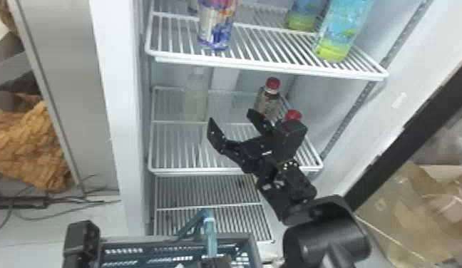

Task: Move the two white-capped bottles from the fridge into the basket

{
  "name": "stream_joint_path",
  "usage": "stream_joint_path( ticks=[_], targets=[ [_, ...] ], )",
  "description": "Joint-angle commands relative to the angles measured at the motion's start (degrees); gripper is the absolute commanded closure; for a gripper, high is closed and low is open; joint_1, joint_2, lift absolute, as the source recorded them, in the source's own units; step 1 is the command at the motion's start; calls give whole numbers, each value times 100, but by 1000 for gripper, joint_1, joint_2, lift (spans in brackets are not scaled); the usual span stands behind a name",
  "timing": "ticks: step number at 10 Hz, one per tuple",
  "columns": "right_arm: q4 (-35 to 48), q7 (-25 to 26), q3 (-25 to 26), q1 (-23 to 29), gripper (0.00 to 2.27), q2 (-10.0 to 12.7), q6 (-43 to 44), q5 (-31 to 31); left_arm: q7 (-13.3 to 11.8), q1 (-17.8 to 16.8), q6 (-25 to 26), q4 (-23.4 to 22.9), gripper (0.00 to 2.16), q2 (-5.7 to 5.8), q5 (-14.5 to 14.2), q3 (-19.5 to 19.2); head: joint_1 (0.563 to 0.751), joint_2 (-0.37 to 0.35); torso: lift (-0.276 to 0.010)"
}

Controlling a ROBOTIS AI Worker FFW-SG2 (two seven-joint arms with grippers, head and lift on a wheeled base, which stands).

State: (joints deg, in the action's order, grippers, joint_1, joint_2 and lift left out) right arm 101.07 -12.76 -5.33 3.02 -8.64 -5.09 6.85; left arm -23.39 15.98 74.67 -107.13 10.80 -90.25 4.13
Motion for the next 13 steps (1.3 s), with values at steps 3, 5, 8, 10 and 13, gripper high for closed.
stream_joint_path(
  ticks=[3,5,8,10,13],
  targets=[
    [-1297,-148,-210,-851,122,29,327,115,1,-52,0,32,1118,1,-13,55,695,-257,-260],
    [-1579,-157,-381,-1147,122,29,411,126,1,-66,-14,47,1118,1,-13,78,695,-246,-260],
    [-1944,-122,-564,-1498,122,37,468,195,1,-94,-42,61,1118,-8,-47,112,695,-218,-260],
    [-2240,19,-724,-1737,122,37,468,218,1,-94,-42,75,1118,-8,-47,124,695,-212,-260],
    [-2718,195,-953,-2117,124,46,566,252,1,-150,-56,103,1118,-8,-58,158,695,-200,-260]
  ],
)
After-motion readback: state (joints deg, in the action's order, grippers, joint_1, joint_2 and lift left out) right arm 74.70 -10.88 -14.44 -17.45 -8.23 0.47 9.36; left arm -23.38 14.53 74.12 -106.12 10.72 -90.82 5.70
